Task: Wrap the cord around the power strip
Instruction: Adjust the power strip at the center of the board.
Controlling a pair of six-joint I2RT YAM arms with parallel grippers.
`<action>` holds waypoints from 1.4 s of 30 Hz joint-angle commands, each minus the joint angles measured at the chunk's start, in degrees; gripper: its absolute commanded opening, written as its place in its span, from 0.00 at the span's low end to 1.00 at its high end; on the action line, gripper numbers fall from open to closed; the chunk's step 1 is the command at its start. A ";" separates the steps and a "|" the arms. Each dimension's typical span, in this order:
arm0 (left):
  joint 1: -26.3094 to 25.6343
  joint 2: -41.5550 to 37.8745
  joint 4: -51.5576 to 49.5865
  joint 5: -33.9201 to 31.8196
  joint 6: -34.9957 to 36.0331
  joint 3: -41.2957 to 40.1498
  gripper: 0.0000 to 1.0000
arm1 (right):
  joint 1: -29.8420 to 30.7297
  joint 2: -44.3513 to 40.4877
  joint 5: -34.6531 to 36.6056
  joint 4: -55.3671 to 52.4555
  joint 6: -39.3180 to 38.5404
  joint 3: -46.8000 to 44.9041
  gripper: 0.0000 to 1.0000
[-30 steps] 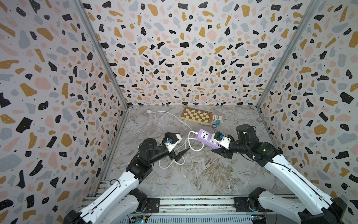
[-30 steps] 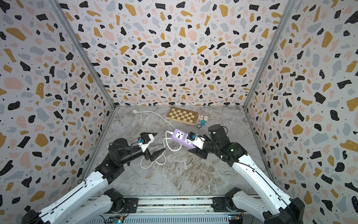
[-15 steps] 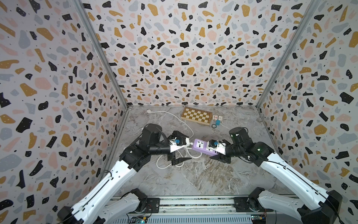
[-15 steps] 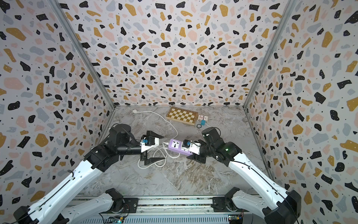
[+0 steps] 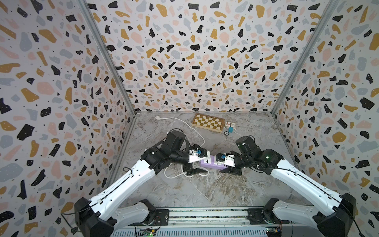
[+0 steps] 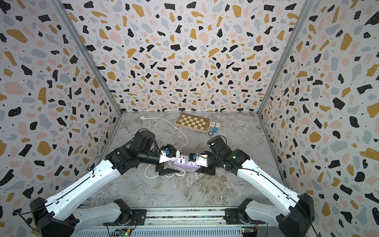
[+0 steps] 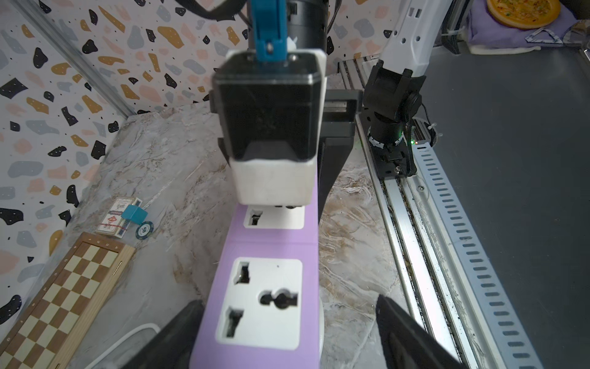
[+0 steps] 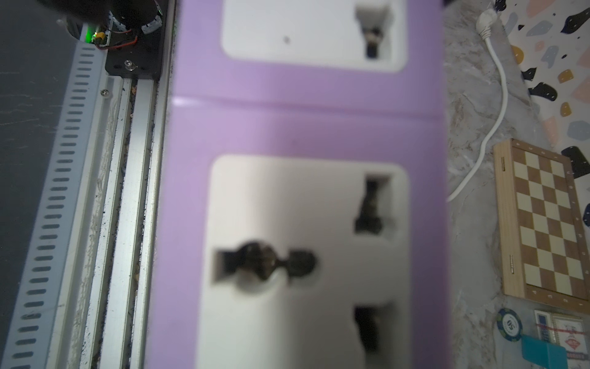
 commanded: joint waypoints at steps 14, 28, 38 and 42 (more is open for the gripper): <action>-1.62 2.66 2.01 2.78 -1.13 2.16 0.40 | 1.07 -1.61 0.99 2.61 -2.09 1.11 0.24; -1.56 -6.77 13.66 9.08 -11.79 -4.25 0.04 | -1.10 -17.78 -7.88 17.43 0.70 -10.12 0.82; -1.63 -6.38 15.51 8.30 -10.41 -5.90 0.05 | -1.62 -14.26 -18.03 15.12 3.64 -6.71 0.83; -1.63 -7.93 20.64 7.27 -10.82 -7.65 0.05 | -1.65 -12.95 -19.61 16.25 5.53 -6.95 0.83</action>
